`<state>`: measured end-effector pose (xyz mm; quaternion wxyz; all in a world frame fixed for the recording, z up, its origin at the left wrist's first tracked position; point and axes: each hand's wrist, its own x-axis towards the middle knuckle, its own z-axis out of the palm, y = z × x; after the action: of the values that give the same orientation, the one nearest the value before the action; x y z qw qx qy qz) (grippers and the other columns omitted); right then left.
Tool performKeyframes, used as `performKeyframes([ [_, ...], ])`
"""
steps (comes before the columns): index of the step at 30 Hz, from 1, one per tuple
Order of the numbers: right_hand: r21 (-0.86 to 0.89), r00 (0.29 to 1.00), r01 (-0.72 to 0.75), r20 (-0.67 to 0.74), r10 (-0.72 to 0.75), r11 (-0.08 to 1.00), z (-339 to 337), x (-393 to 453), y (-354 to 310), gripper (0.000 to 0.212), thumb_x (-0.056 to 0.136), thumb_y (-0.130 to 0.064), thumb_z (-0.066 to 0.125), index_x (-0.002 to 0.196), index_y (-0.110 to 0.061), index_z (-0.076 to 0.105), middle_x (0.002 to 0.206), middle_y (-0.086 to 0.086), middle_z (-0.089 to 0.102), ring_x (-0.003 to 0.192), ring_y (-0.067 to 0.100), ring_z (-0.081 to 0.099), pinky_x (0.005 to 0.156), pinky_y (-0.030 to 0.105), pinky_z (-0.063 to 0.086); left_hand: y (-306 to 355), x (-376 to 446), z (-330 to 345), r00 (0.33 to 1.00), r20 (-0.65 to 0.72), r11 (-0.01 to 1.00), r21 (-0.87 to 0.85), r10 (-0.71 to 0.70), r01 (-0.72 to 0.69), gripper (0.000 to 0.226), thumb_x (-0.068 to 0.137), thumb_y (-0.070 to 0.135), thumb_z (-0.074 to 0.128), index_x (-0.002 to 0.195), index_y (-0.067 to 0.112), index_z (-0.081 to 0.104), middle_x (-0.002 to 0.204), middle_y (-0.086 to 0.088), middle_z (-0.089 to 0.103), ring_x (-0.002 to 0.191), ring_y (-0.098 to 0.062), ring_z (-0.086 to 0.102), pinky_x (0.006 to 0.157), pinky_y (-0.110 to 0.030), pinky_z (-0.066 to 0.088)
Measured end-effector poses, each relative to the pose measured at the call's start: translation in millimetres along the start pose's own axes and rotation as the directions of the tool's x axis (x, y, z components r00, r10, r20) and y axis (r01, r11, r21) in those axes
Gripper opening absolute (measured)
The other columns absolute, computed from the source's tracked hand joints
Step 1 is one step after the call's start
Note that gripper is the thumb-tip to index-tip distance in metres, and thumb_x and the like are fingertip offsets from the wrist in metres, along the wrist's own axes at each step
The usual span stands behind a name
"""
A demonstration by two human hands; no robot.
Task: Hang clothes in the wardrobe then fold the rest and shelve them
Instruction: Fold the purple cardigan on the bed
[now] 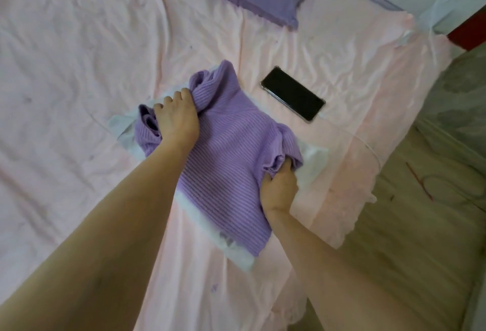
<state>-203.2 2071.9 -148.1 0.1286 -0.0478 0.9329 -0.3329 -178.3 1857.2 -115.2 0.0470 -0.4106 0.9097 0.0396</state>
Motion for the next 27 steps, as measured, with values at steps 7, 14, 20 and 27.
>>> performKeyframes([
  [7,0.084,0.997,-0.002,-0.079,0.009,0.996,-15,6,-13,0.037,0.087,-0.010,0.059,0.123,-0.005,0.055,0.126,0.014,0.058,0.109,0.033,0.058,0.078,0.030,0.041,11,-43,-3,0.903,-0.192,0.922,0.130,0.385,-0.365,0.055,0.099,0.024,0.037,0.151,0.015,0.023,0.158,-0.015,0.018,0.147,-0.036,0.010,0.115,-0.057,-0.003],
  [14,0.050,0.930,-0.117,-0.346,0.127,0.992,-81,13,-13,0.044,0.090,-0.001,0.053,0.133,-0.004,0.043,0.144,0.017,0.038,0.127,0.033,0.044,0.096,0.027,0.037,9,-95,8,0.908,0.320,0.956,0.016,0.271,-0.291,0.083,0.089,0.072,0.014,0.154,0.024,-0.007,0.162,-0.001,-0.010,0.148,-0.025,-0.013,0.117,-0.056,-0.005],
  [20,-0.510,0.847,0.532,0.339,-0.410,0.677,-43,14,-10,0.058,0.101,-0.043,0.032,0.152,-0.020,0.020,0.161,0.008,0.007,0.149,0.027,0.003,0.120,0.044,0.000,-6,-91,14,0.940,0.213,0.959,0.037,0.266,-0.280,0.076,0.093,0.066,0.012,0.154,0.025,-0.003,0.161,0.001,-0.013,0.148,-0.025,-0.010,0.118,-0.052,-0.003],
  [27,-0.408,0.832,0.552,0.215,-0.511,0.727,-17,-64,-17,0.063,0.098,-0.046,0.032,0.146,-0.006,0.036,0.154,0.019,0.028,0.144,0.031,0.024,0.118,0.048,0.020,-22,-109,23,0.951,-0.042,0.947,-0.088,0.306,-0.308,0.071,0.097,0.058,0.017,0.154,0.016,0.017,0.161,-0.007,0.008,0.149,-0.030,0.005,0.118,-0.050,0.003],
])
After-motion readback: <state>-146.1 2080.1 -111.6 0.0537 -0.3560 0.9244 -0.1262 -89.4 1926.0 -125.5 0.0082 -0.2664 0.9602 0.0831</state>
